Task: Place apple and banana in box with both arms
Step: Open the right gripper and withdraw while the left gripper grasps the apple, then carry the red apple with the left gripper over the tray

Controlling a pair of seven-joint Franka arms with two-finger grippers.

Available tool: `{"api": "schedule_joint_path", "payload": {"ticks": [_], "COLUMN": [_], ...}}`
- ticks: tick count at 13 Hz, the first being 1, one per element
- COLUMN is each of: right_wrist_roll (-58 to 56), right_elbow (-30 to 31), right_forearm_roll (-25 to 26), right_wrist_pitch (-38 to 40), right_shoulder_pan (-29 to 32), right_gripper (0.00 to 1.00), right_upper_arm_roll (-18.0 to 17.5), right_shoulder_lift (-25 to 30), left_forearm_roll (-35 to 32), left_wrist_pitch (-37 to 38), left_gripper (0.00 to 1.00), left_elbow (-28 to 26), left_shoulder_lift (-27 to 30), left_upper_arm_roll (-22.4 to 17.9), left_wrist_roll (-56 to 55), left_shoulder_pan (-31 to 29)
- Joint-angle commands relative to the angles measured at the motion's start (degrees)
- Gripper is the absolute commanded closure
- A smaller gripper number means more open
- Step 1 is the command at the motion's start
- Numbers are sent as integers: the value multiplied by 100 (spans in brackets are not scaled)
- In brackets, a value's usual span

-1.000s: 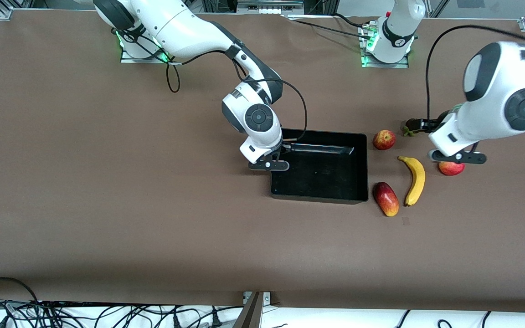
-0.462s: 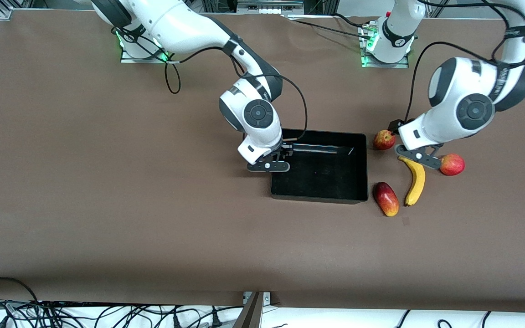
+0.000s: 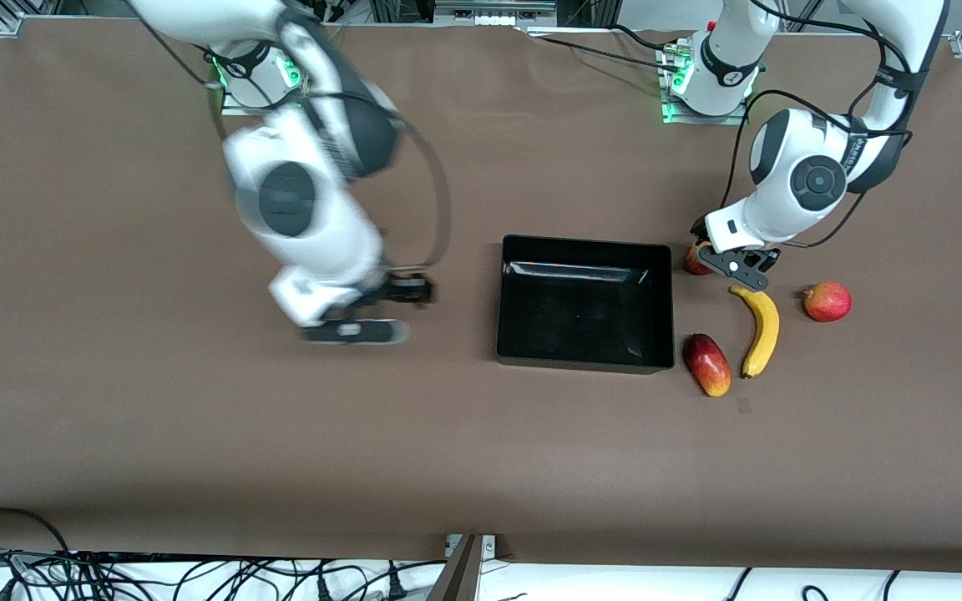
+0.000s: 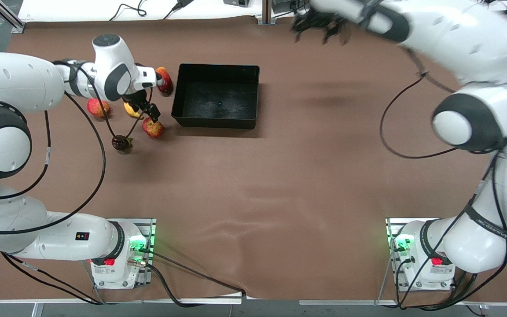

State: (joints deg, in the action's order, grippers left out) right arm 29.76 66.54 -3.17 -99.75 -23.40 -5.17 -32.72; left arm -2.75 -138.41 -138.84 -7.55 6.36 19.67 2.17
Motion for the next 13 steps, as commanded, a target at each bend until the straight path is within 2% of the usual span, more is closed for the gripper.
{"api": "schedule_joint_path", "payload": {"ticks": [1,2,5,6,7,8,10,11,13], "right_wrist_roll": [-688,-961,-1744,-1876,-1999,-2175,-2535,-2754,-2932], "right_elbow": [455,709,1806,2193,2423,2547,2723,2837,2952], "right_forearm_roll": [-324,-325,-334,-334,-334,-325,-325,-316,-281], "right_wrist_pitch": [560,683,729,685,667,693,676,615,570], "right_shoulder_pan": [615,722,723,714,714,714,723,784,1021], "right_gripper": [0,0,0,0,0,0,0,0,0], "right_upper_arm_roll": [-63,42,665,815,912,1052,1289,1352,1344], "right_shoulder_lift": [852,1229,2302,2627,2848,3007,3140,3193,3228], "left_forearm_roll": [82,73,64,64,55,55,55,55,46], "left_wrist_pitch": [-605,-782,-951,-942,-916,-898,-828,-610,283], "left_gripper": [0,0,1,38,64,77,93,93,92], "left_elbow": [-389,-424,-407,-407,-390,-381,-337,-206,346], "left_shoulder_lift": [-52,-219,-405,-414,-414,-405,-335,-265,-63], "left_upper_arm_roll": [14,14,14,14,14,14,14,14,23], "left_wrist_roll": [195,203,203,203,221,221,212,204,195], "left_shoulder_pan": [20,20,38,38,38,47,47,47,47]}}
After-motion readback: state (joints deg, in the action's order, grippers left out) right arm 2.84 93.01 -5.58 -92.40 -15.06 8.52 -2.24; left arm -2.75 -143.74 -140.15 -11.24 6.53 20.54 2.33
